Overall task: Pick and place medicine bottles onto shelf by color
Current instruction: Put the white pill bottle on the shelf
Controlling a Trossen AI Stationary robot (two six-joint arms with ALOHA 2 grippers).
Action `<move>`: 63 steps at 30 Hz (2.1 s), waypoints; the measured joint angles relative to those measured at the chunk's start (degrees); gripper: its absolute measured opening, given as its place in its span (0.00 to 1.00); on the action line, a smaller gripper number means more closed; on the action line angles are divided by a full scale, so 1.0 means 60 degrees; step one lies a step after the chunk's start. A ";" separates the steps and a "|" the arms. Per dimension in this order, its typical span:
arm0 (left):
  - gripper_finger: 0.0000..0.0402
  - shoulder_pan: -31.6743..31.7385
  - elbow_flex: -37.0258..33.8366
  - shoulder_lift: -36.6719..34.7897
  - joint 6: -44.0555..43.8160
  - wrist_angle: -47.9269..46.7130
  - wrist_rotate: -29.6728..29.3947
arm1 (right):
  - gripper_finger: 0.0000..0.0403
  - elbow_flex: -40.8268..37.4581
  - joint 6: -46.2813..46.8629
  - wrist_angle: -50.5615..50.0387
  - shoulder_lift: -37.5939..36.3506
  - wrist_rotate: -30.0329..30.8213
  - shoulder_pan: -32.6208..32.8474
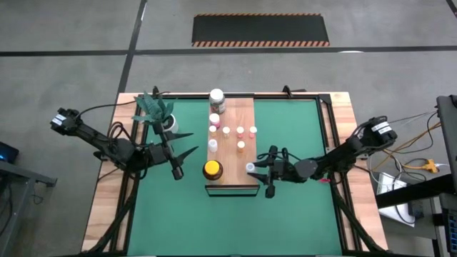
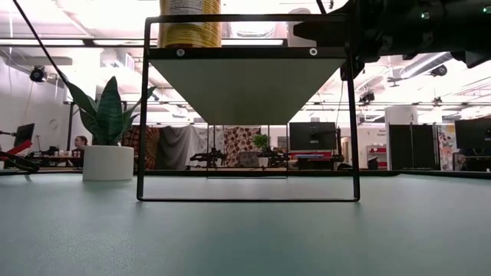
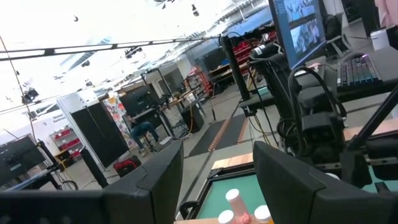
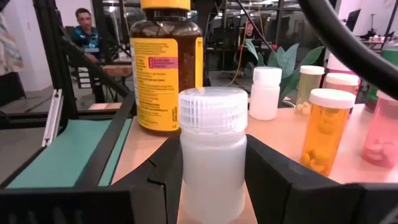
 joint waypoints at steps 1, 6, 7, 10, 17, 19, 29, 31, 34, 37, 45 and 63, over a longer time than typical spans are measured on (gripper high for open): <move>0.44 0.0004 0.0000 0.0000 0.0001 -0.0002 0.0000 | 0.32 0.0000 0.0010 -0.0031 0.0000 0.0000 -0.0001; 0.44 0.0004 0.0000 0.0000 0.0004 -0.0005 0.0000 | 0.33 0.0000 0.0011 -0.0059 -0.0004 0.0003 -0.0040; 0.44 0.0001 0.0000 0.0000 0.0003 -0.0002 -0.0001 | 0.33 0.0000 0.0015 -0.0074 -0.0004 0.0000 -0.0051; 0.44 0.0001 0.0000 0.0000 0.0004 -0.0005 -0.0001 | 0.34 0.0000 0.0012 -0.0071 -0.0004 0.0004 -0.0062; 0.44 0.0000 0.0000 0.0000 0.0004 -0.0005 -0.0004 | 0.34 0.0000 0.0011 -0.0071 -0.0004 0.0011 -0.0106; 0.44 0.0003 0.0000 0.0000 0.0007 -0.0005 -0.0004 | 0.34 0.0000 -0.0035 -0.0102 -0.0007 0.0020 -0.0127; 0.44 0.0000 0.0000 0.0000 0.0011 -0.0009 -0.0004 | 0.34 0.0000 -0.0062 -0.0314 0.0000 0.0254 -0.0127; 0.44 0.0004 0.0000 0.0000 0.0011 -0.0009 -0.0004 | 0.34 0.0000 -0.0052 -0.0315 0.0000 0.0270 -0.0127; 0.44 0.0002 0.0000 0.0000 0.0007 -0.0007 -0.0004 | 0.34 0.0000 -0.0056 -0.0312 0.0000 0.0266 -0.0126; 0.44 0.0002 0.0000 0.0000 0.0009 -0.0009 -0.0004 | 0.34 0.0000 -0.0178 -0.0315 0.0000 0.0328 -0.0124; 0.44 0.0004 0.0000 0.0000 0.0008 -0.0009 -0.0004 | 0.34 0.0134 0.0067 -0.0580 0.0004 0.0739 -0.0124; 0.44 0.0004 0.0000 0.0000 0.0010 -0.0009 -0.0004 | 0.35 0.1744 0.0002 -0.3755 0.0000 0.0765 -0.0102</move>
